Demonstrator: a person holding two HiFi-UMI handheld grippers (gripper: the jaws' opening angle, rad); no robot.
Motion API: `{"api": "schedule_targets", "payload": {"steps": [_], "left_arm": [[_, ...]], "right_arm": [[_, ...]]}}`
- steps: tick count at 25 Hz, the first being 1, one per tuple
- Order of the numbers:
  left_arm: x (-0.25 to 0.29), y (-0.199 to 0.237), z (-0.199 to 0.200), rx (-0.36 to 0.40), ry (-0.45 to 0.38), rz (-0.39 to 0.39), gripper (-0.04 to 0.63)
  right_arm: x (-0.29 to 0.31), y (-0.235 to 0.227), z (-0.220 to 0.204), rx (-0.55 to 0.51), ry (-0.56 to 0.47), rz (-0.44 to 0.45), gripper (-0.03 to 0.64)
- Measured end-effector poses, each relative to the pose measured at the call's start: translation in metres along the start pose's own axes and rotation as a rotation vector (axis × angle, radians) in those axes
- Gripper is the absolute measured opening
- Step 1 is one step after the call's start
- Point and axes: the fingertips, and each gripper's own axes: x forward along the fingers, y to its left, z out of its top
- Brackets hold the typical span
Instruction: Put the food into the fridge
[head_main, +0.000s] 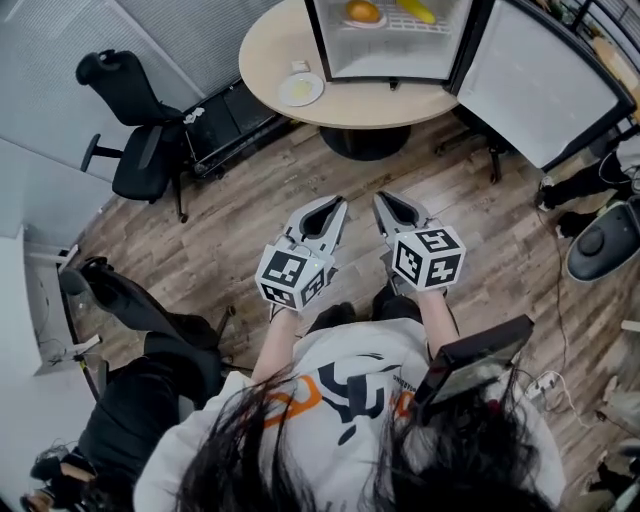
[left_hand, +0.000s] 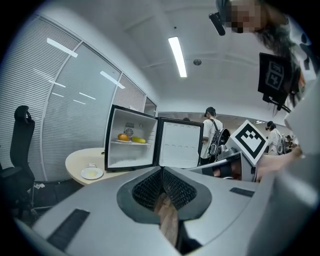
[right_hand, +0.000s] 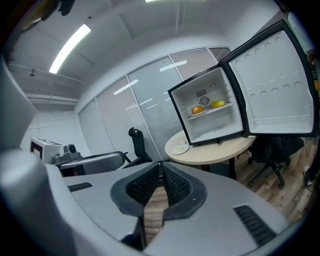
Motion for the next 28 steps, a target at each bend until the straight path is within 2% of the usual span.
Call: {"api": "schedule_targets", "payload": {"steps": [6, 15, 28], "left_arm": [[-0.029, 0.006, -0.009, -0.027, -0.01, -0.005, 0.025], [-0.042, -0.005, -0.013, -0.036, -0.026, -0.022, 0.025], [-0.038, 0.002, -0.006, -0.048, -0.054, -0.002, 0.025]], "right_arm": [[-0.006, 0.026, -0.022, -0.003, 0.024, -0.02, 0.031], [-0.023, 0.033, -0.035, -0.01, 0.038, -0.048, 0.028], [-0.026, 0.024, -0.023, -0.043, 0.035, -0.067, 0.028]]}}
